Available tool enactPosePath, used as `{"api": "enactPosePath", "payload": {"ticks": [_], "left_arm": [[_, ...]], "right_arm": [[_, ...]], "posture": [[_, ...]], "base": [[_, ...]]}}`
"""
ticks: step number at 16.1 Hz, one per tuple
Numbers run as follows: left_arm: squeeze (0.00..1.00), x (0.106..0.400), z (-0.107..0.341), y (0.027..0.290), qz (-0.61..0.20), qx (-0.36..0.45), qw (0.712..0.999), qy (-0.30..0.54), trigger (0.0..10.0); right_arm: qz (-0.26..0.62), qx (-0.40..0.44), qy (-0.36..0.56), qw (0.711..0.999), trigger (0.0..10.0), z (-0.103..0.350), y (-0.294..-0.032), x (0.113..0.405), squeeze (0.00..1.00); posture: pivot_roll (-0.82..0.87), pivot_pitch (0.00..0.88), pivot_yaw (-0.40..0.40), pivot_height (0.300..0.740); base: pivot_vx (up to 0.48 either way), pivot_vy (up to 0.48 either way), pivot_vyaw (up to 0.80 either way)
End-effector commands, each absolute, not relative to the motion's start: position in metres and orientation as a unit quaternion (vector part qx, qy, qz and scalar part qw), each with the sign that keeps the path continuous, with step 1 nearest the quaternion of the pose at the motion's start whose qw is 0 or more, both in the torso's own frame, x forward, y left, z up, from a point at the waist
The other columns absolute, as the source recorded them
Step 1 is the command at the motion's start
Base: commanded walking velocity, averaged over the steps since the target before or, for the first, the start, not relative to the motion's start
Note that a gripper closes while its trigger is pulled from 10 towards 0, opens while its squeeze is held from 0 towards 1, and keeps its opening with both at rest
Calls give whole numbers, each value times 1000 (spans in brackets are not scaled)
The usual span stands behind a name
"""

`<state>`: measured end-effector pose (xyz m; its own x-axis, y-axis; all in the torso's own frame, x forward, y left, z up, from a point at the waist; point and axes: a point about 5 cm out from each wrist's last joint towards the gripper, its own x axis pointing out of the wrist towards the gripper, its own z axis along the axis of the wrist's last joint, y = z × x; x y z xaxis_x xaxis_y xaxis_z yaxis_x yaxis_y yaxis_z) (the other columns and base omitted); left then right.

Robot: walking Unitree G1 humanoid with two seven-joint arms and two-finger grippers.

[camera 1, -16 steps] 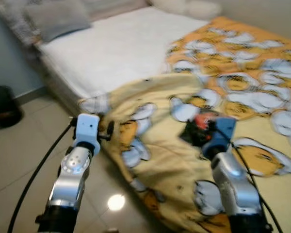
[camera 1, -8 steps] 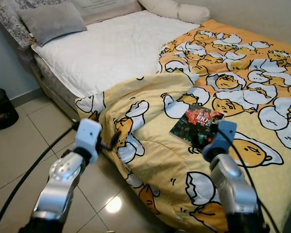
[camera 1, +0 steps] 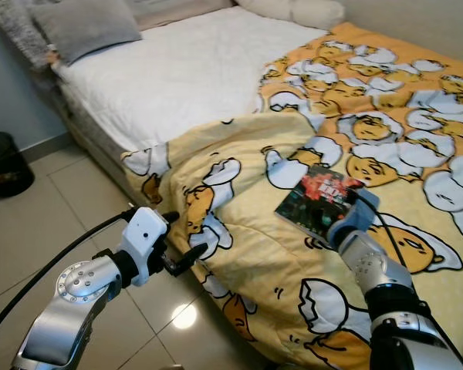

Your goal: Clean up the room

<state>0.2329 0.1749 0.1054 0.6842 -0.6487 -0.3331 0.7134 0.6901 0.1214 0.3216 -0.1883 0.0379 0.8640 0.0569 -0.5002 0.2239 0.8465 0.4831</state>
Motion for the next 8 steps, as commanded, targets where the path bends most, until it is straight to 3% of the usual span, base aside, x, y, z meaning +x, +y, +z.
{"api": "enactPosePath", "payload": {"ticks": [1,3,8], "left_arm": [[788,229,108,173,-395,123,900,136,10000],[788,227,110,173,-404,125,895,145,10000],[784,221,111,175,-429,125,879,164,10000]], "right_arm": [[-55,281,260,922,10000,34,-196,320,0],[-86,260,272,923,10000,26,-206,316,0],[-111,316,237,912,10000,29,-217,319,0]], "posture": [[143,0,-20,740],[155,0,-15,740],[145,0,24,740]], "base": [[0,0,0],[0,0,0],[0,0,0]]}}
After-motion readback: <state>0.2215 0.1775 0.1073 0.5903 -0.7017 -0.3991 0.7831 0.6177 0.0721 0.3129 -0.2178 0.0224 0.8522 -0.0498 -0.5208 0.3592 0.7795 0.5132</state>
